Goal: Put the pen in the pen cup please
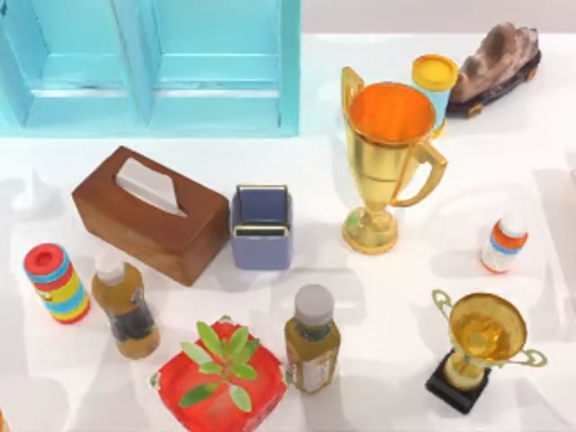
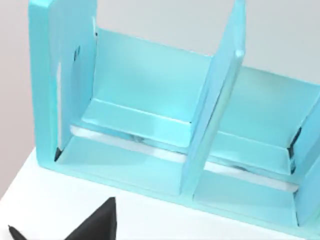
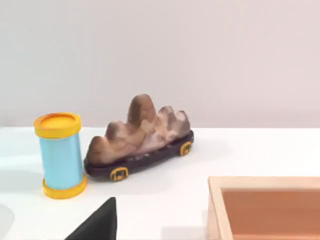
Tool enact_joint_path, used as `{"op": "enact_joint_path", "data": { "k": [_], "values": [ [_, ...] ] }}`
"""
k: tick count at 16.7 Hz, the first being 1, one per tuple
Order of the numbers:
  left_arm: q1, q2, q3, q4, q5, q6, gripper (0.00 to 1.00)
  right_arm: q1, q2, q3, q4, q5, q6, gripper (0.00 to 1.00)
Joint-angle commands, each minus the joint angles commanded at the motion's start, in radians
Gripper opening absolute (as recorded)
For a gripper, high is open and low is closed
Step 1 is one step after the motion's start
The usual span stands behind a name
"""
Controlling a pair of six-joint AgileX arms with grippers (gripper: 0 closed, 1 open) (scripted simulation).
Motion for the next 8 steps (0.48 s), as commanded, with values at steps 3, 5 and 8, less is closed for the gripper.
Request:
{"op": "enact_joint_path", "data": {
  "k": [3, 5, 8],
  "values": [
    [0.100, 0.359, 0.255, -0.135, 0.091, -0.039, 1.00, 0.000, 0.000, 0.000, 0.000, 0.000, 0.000, 1.00],
    [0.160, 0.592, 0.397, -0.227, 0.143, -0.070, 1.00, 0.000, 0.000, 0.000, 0.000, 0.000, 0.000, 1.00],
    [0.235, 0.885, 0.551, -0.351, 0.209, -0.120, 1.00, 0.000, 0.000, 0.000, 0.000, 0.000, 0.000, 1.00]
  ]
}}
